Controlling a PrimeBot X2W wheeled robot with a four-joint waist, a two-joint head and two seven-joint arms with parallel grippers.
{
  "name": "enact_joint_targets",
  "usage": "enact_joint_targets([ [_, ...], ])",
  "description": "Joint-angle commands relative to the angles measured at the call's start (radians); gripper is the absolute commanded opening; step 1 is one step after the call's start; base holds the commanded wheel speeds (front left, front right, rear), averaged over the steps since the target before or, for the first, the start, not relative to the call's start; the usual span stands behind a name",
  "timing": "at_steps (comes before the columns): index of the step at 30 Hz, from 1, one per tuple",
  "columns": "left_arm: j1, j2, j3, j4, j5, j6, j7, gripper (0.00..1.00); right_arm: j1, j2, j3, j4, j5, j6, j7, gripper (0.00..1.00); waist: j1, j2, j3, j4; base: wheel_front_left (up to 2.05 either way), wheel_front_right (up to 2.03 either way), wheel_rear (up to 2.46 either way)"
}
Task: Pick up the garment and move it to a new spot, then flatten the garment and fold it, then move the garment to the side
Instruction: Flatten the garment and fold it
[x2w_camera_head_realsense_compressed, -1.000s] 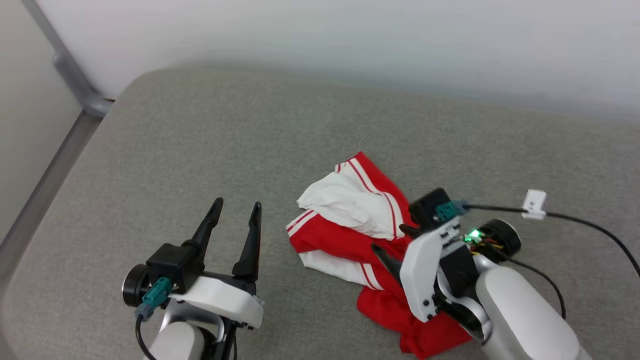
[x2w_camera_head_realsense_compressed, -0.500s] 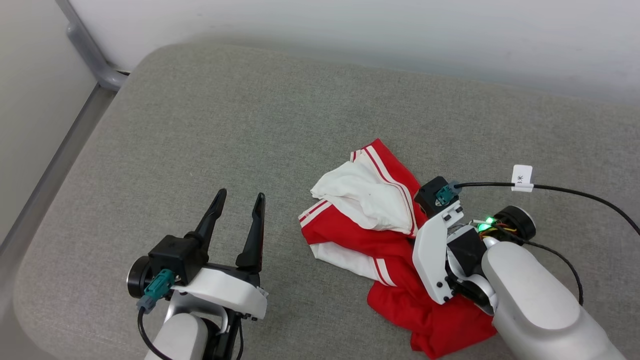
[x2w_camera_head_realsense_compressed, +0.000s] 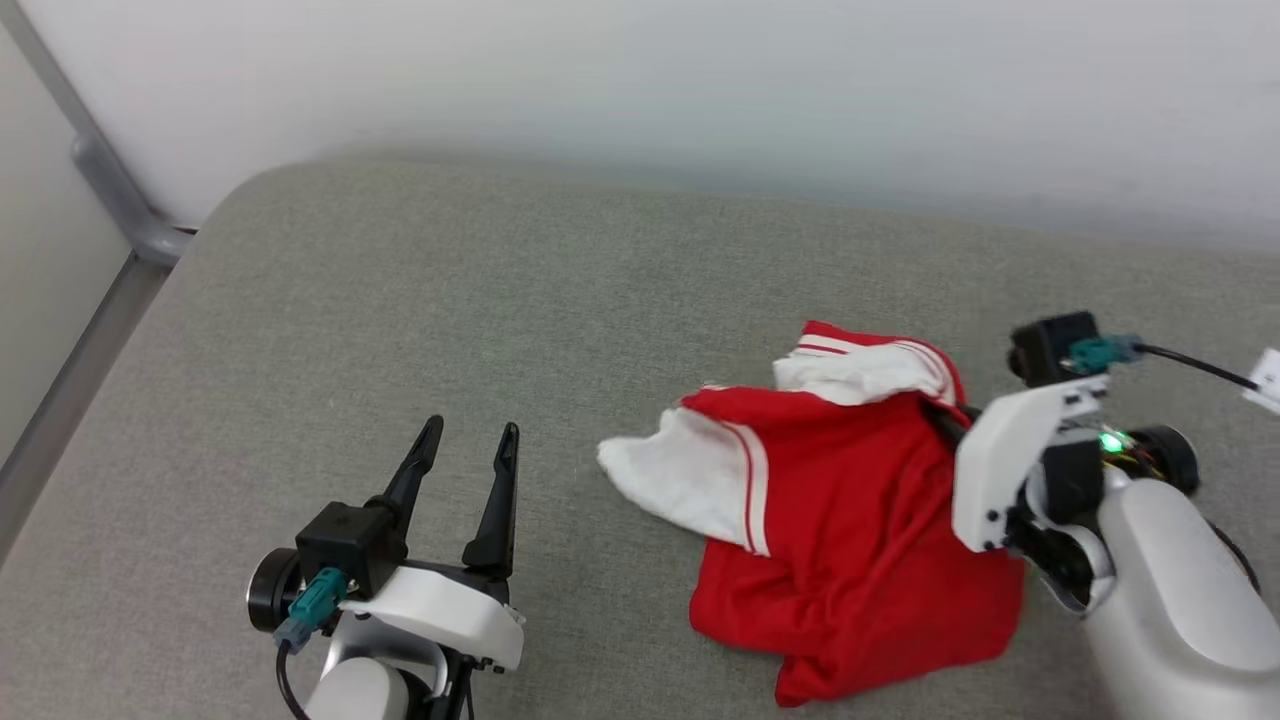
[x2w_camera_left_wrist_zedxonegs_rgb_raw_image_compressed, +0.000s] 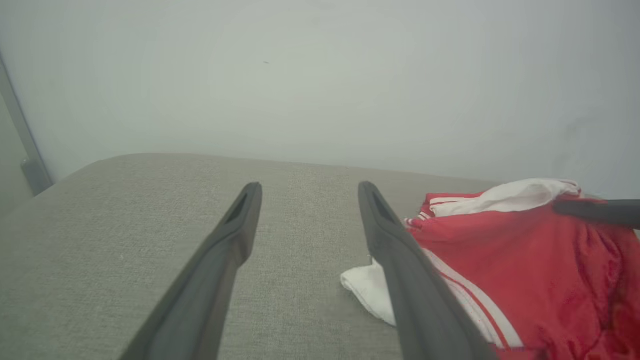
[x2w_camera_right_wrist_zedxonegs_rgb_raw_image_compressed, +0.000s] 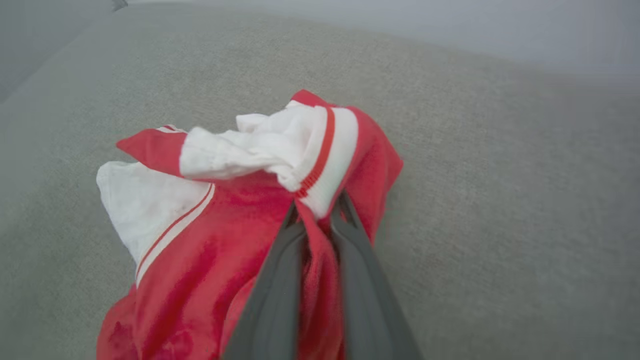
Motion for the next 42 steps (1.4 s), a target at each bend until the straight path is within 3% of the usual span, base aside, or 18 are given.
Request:
enact_joint_targets([
  [1,0.013,-0.005,0.003,0.005,0.008,-0.004,-0.002,1.0,0.059,0.004,-0.1,0.007,-0.014,-0.001,-0.017,0.0,0.0,0.0,-0.013,-0.024,0.0,0.0,0.0],
  [9,0.034,-0.004,0.014,0.018,0.007,-0.007,-0.002,1.0,0.285,0.07,-0.475,0.023,-0.063,-0.001,-0.053,0.0,0.0,0.0,-0.019,-0.067,0.0,0.0,0.0],
  [13,0.045,-0.005,0.018,0.027,0.006,-0.008,-0.002,1.0,0.388,0.114,-0.583,0.041,-0.068,-0.001,-0.058,0.0,0.0,0.0,-0.019,-0.078,0.0,0.0,0.0],
  [14,0.045,-0.005,0.019,0.029,0.005,-0.008,-0.002,1.0,0.406,0.12,-0.599,0.045,-0.068,-0.002,-0.065,0.1,0.0,0.0,-0.019,-0.08,0.0,0.0,0.0],
  [15,0.045,-0.005,0.019,0.029,0.005,-0.008,-0.002,1.0,0.406,0.12,-0.599,0.045,-0.068,-0.002,-0.065,0.1,0.0,0.0,-0.019,-0.08,0.0,0.0,0.0],
  [16,0.044,-0.005,0.019,0.03,0.005,-0.008,-0.002,1.0,0.42,0.125,-0.609,0.043,-0.074,-0.002,-0.075,0.41,0.0,0.0,-0.018,-0.082,0.0,0.0,0.0],
  [17,0.044,-0.005,0.02,0.031,0.006,-0.009,-0.002,1.0,0.428,0.127,-0.617,0.039,-0.069,-0.002,-0.089,1.0,0.0,0.0,-0.018,-0.084,0.0,0.0,0.0],
  [23,0.053,-0.002,0.02,0.048,0.009,-0.006,-0.002,1.0,0.408,0.131,-0.594,-0.036,-0.033,-0.001,-0.302,1.0,0.0,0.0,-0.036,-0.088,0.0,0.0,0.0],
  [30,0.075,0.002,0.025,0.063,0.005,0.007,-0.002,1.0,0.438,0.132,-0.496,-0.173,-0.103,-0.001,-0.482,1.0,0.0,0.0,-0.079,-0.09,0.0,0.0,0.0],
  [34,0.093,0.006,0.032,0.062,-0.001,0.019,-0.002,1.0,0.484,0.132,-0.434,-0.281,-0.171,-0.001,-0.506,1.0,0.0,0.0,-0.097,-0.102,0.0,0.0,0.0],
  [42,0.114,0.02,0.038,0.056,-0.004,0.04,0.007,1.0,0.585,0.132,-0.364,-0.492,-0.229,-0.001,-0.457,1.0,0.0,0.0,-0.115,-0.133,0.0,0.0,0.0],
])
